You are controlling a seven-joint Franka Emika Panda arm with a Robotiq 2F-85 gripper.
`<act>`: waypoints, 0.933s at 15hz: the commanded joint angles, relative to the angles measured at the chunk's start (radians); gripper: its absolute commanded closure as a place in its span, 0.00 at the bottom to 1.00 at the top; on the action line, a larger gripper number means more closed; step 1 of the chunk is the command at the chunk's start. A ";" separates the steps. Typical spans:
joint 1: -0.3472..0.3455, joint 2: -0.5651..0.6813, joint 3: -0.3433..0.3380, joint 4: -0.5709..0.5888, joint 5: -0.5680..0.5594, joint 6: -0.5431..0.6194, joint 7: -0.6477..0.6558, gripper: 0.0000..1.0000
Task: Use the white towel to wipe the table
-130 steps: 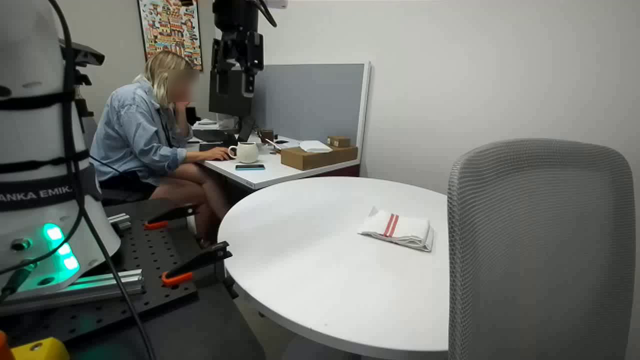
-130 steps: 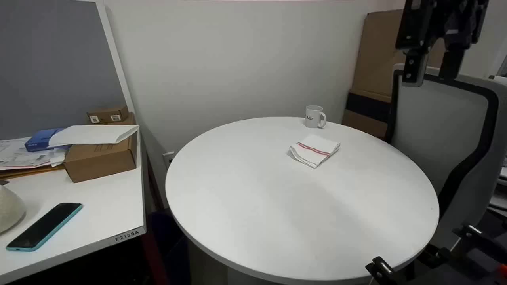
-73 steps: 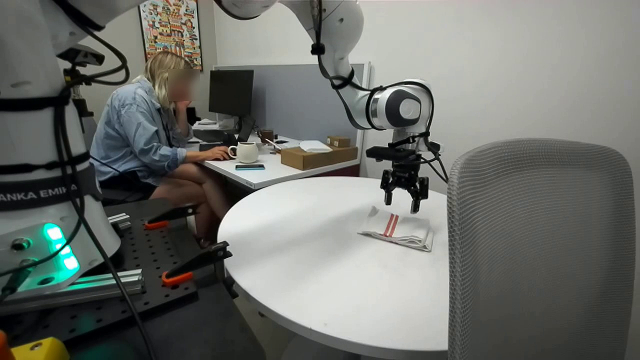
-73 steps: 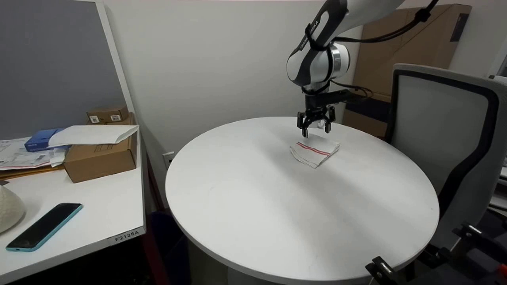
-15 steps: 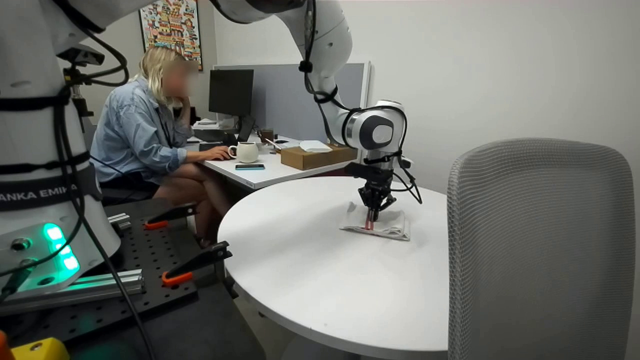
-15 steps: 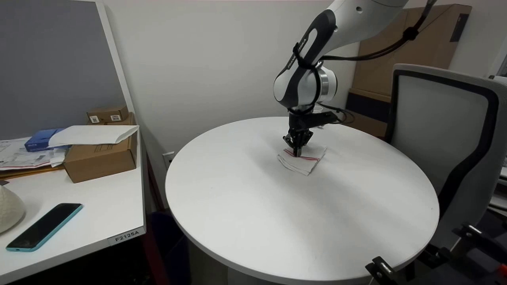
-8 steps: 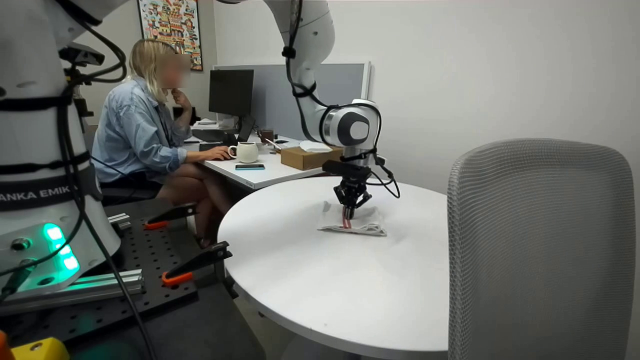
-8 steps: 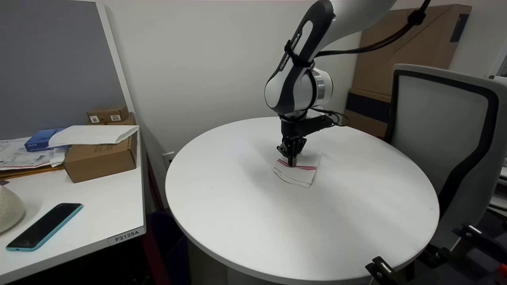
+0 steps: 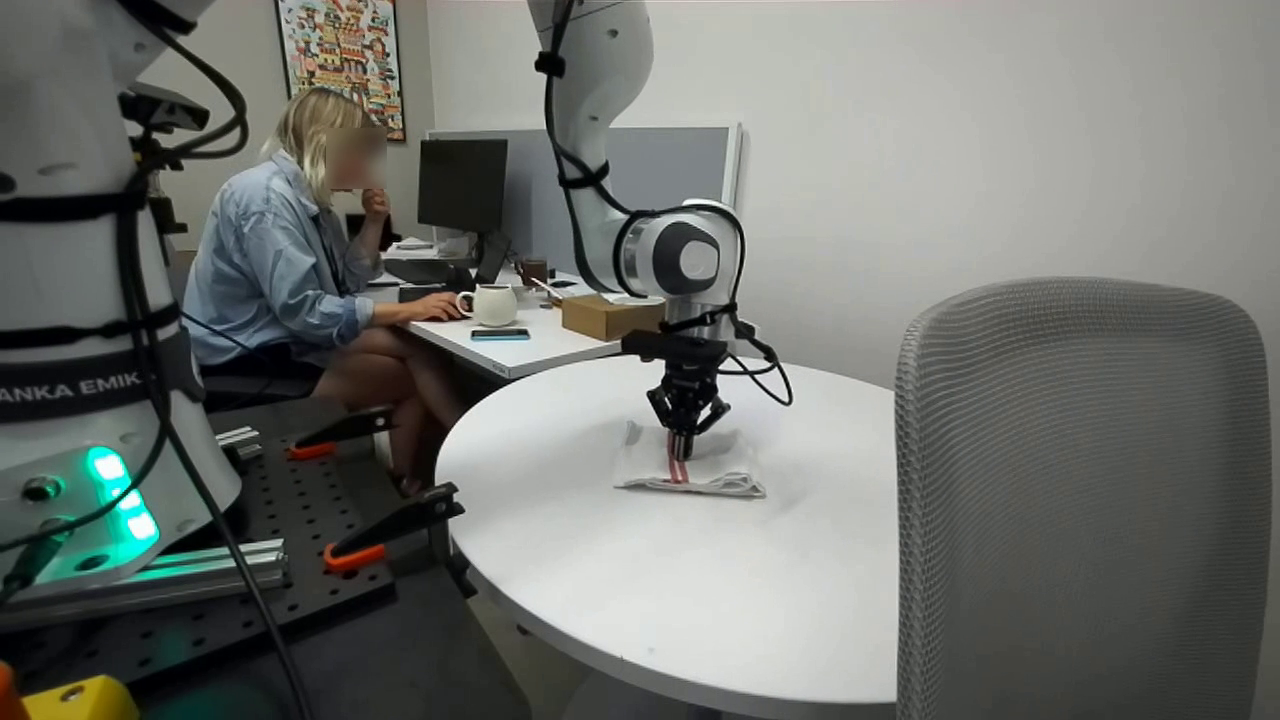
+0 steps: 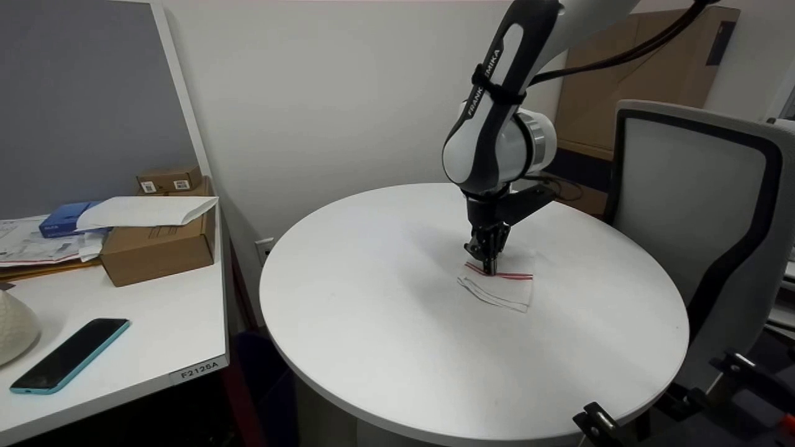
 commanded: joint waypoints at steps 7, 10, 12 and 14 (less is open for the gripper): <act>-0.110 -0.002 -0.120 -0.095 -0.005 0.133 0.017 0.99; -0.150 0.034 -0.128 -0.035 0.008 0.131 0.016 0.99; -0.160 0.068 -0.121 0.041 0.014 0.095 0.016 0.99; -0.157 0.096 -0.107 0.116 0.018 0.069 0.016 0.99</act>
